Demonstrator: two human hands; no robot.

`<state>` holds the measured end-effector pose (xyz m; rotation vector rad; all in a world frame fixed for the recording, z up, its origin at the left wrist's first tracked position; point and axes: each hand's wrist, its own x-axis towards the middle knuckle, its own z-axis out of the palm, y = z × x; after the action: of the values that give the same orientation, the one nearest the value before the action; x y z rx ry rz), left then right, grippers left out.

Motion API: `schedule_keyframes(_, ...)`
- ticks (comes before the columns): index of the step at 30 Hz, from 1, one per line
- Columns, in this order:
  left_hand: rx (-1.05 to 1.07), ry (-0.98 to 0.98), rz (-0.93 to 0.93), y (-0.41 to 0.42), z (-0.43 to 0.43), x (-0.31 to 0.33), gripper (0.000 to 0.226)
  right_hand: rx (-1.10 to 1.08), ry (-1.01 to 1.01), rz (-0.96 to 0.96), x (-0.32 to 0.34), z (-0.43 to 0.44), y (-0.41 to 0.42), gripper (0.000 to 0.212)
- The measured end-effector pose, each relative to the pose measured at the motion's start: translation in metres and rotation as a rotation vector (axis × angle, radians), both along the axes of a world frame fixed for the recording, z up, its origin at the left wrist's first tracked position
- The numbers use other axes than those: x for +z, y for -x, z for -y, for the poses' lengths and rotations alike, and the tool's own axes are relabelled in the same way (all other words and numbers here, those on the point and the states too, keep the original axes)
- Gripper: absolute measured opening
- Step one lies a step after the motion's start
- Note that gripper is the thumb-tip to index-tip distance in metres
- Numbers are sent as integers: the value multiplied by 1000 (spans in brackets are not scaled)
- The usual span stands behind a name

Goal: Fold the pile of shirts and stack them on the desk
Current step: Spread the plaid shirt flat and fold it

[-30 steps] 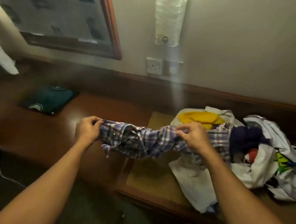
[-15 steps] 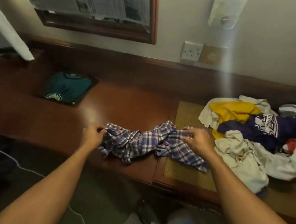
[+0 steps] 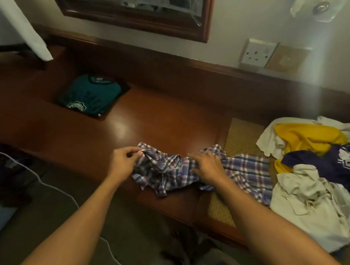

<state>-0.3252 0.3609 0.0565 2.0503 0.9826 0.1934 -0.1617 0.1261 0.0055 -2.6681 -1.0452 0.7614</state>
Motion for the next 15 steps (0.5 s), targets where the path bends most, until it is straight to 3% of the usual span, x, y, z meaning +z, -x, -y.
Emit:
schedule_keyframes(2, 76, 54, 19, -2, -8, 1, 15, -1, 64, -32, -11, -5, -2, 7)
schedule_keyframes(4, 158, 108, 44, -3, -19, 4, 18, -67, 27, -94, -17, -4, -10, 21)
schedule_keyframes(7, 172, 157, 51, -8, -30, 10, 23, -261, -151, -146, -10, 1, -31, 11)
schedule_keyframes(9, 110, 179, 21, -14, -36, 13, 28, -298, -206, -145, 4, -3, -41, 19)
schedule_keyframes(15, -184, 196, 7, -43, -35, 31, 44, -24, -334, -237, 55, -70, -24, 57)
